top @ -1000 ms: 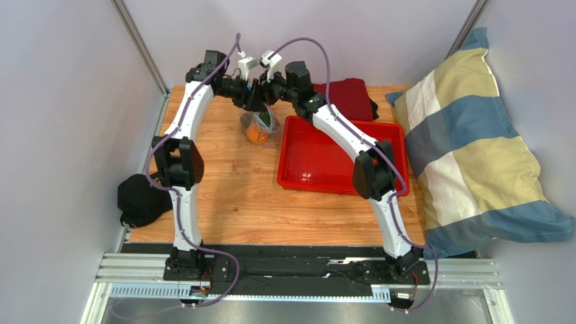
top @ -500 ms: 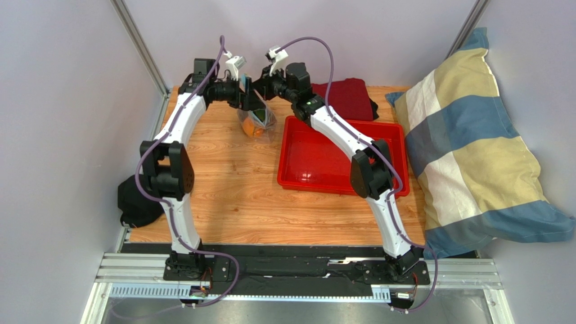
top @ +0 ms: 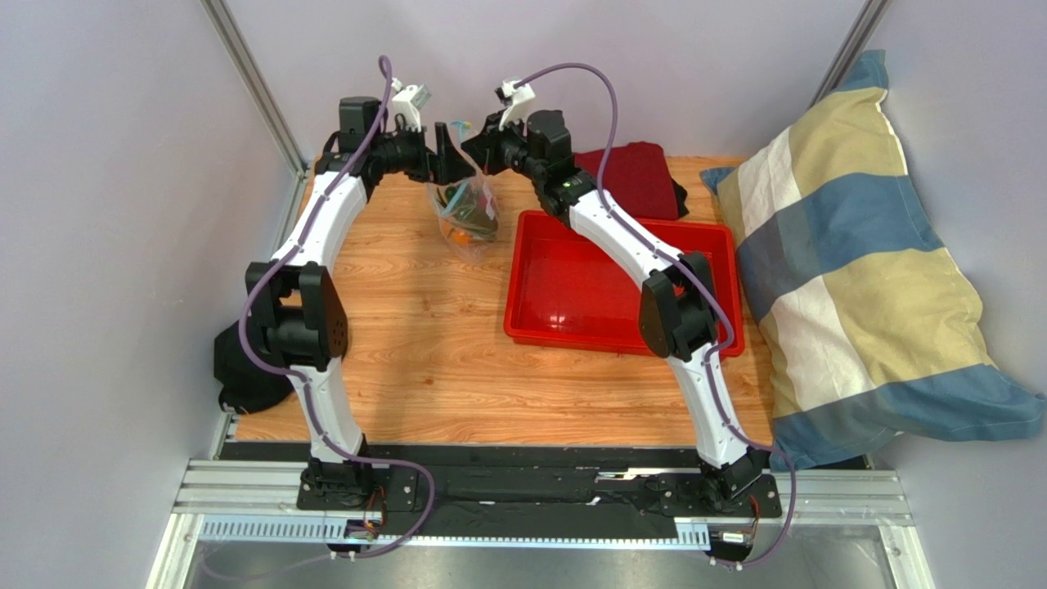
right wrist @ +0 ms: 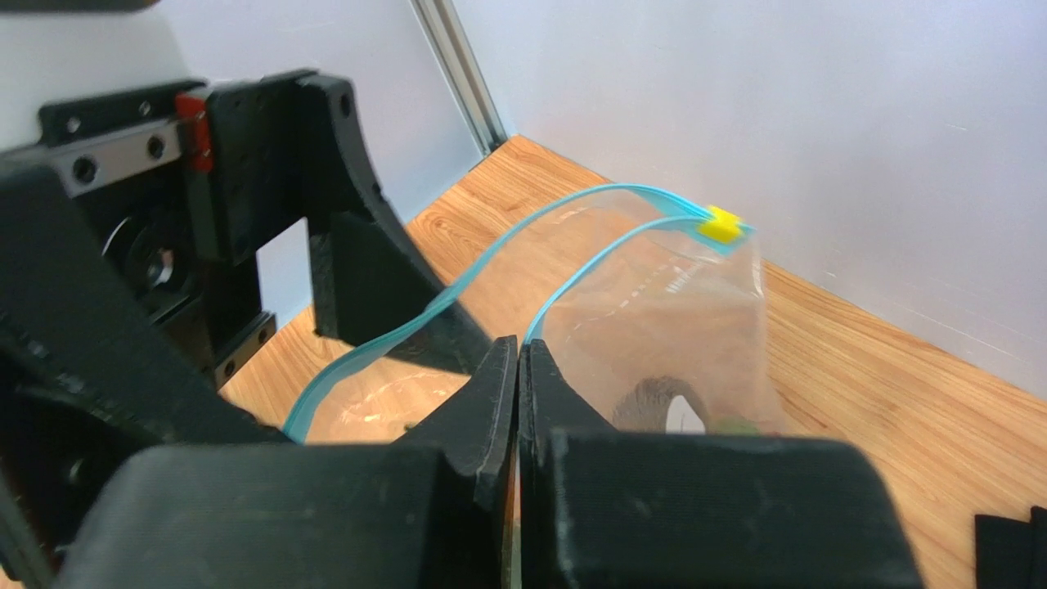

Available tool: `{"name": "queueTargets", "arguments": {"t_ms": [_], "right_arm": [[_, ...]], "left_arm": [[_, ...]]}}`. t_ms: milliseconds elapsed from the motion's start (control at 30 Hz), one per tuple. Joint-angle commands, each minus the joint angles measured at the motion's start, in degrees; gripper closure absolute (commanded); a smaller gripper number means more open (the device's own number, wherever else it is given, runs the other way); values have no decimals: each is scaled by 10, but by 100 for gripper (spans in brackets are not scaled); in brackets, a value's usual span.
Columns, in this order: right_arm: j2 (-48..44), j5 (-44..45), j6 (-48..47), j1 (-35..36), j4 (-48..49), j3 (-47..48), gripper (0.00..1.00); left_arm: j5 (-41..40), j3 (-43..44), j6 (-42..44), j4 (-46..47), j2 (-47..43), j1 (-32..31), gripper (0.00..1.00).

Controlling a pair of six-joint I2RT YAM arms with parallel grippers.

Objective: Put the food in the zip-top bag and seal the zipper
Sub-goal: Zip the zipper food storage bag at the center of the board.

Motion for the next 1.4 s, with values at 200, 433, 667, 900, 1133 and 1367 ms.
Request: {"name": "queueTargets", "arguments": {"t_ms": [200,433,667,900,1133,1367], "right_arm": [[6,-25,17,5,64,19,100],[-9,-15,24,2,75,-2,100],[-24,-40,17,-6,78,-18,77],[-95,-204,-69,-69,5,-48,10],[-157,-321,-344,-104,-187,-99,4],[-170,-402,-403,-104,-141,-175,7]], "left_arm": [[-38,113,66,-90,48,-27,10],[-63,104,79,-90,44,-26,34],[-30,164,122,-153,75,-21,96],[43,229,349,-309,65,10,100],[71,243,678,-541,31,11,100],[165,236,835,-619,17,16,100]]}}
